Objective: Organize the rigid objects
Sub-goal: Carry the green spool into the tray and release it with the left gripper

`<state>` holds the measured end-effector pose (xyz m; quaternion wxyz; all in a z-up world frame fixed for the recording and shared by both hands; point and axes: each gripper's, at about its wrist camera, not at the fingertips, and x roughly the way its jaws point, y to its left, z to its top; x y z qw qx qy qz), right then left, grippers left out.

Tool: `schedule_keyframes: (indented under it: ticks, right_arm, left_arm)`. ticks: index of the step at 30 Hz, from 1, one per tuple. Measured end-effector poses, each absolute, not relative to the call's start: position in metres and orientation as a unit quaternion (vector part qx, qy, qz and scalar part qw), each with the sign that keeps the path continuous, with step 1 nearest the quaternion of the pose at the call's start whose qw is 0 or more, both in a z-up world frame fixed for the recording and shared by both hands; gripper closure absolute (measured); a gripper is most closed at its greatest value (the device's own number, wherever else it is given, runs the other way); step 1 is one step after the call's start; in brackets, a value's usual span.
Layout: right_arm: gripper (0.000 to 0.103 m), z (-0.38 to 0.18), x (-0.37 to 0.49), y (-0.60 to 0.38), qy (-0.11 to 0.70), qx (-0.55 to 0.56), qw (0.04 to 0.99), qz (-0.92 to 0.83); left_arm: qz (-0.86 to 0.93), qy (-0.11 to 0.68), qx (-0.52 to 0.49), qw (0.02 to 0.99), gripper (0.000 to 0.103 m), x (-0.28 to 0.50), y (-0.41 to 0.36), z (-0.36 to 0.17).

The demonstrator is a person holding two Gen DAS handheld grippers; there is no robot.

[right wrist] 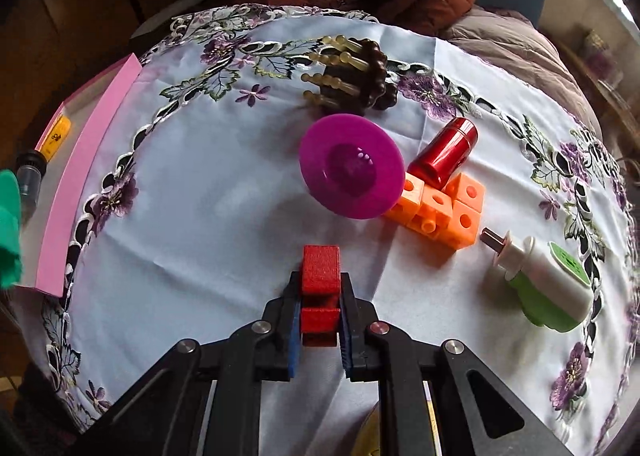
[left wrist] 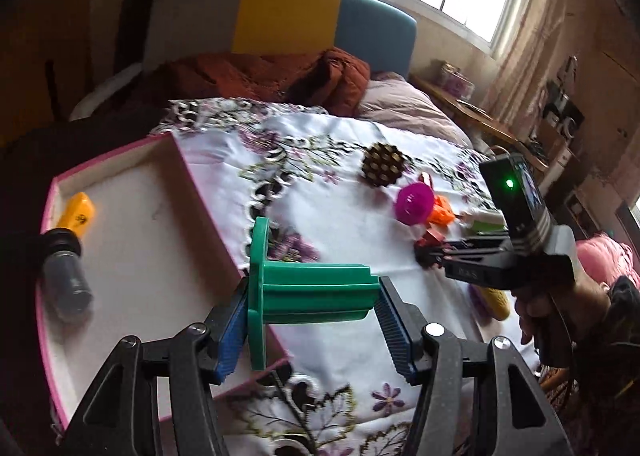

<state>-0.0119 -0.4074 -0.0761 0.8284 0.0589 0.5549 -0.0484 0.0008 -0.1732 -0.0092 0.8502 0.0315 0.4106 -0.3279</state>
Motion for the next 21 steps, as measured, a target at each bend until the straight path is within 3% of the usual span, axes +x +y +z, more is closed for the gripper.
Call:
schedule_keyframes:
  ticks: [21]
  right_arm:
    - [0.088,-0.077,-0.009,-0.393,0.548,0.005,0.834,-0.059]
  left_arm:
    - [-0.267,0.395,0.034,0.878,0.042,0.007,-0.138,0.004]
